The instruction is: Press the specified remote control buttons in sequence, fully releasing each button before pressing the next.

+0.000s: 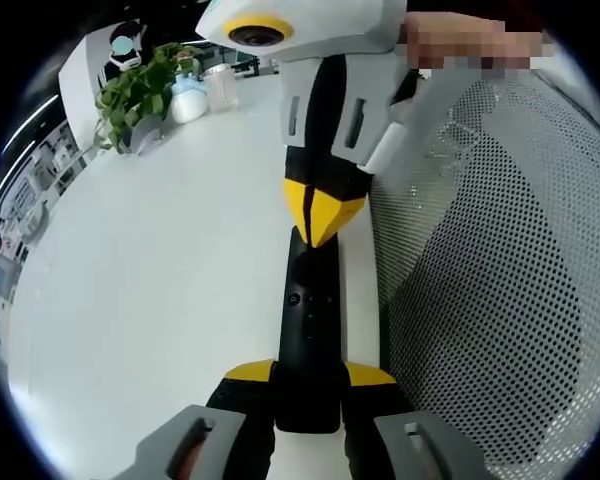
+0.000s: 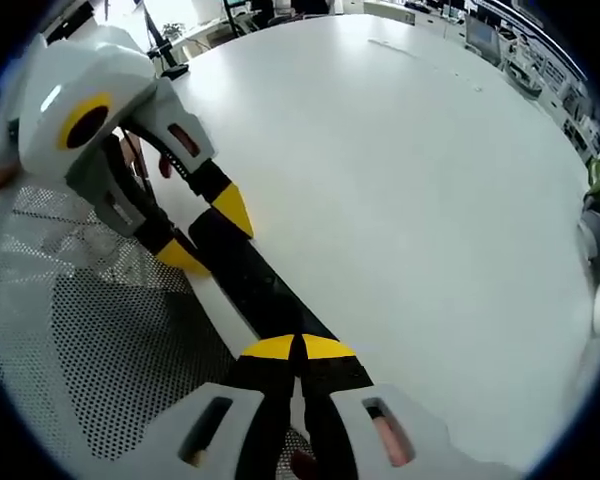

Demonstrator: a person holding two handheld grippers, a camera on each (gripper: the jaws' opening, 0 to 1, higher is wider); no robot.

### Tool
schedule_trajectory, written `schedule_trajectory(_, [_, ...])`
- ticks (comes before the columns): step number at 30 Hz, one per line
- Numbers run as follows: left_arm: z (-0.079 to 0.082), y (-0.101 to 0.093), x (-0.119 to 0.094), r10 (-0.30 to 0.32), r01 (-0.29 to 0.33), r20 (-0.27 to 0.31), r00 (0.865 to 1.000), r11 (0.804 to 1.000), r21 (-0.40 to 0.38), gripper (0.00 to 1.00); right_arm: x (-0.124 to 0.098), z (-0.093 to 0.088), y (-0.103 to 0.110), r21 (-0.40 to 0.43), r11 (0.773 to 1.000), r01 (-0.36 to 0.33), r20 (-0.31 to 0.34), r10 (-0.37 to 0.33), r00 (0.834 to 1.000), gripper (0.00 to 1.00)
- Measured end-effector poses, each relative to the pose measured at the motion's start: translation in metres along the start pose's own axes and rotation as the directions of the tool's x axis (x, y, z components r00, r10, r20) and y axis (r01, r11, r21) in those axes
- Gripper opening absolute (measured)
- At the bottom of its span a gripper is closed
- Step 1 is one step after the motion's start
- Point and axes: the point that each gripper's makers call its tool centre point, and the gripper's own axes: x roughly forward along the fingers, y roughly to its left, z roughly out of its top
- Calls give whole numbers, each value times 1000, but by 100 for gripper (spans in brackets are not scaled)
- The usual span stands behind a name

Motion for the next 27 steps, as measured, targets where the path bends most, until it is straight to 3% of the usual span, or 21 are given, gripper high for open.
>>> schedule_trajectory(2, [0,0,0,0,0,1,1000,1000,-2,24,0,0,1,-40,999,9,-1,-9,1000,0])
schedule_trajectory(19, [1,1,1,4,-4,6,1000,1000,-4,25,1,0,1,-54,998,17,-4,-17,1000,0])
schedule_trajectory(27, [2,0,1,4,-4,10,1000,1000,1,25,1,0,0,-13,1000,9,-2,-9,1000,0])
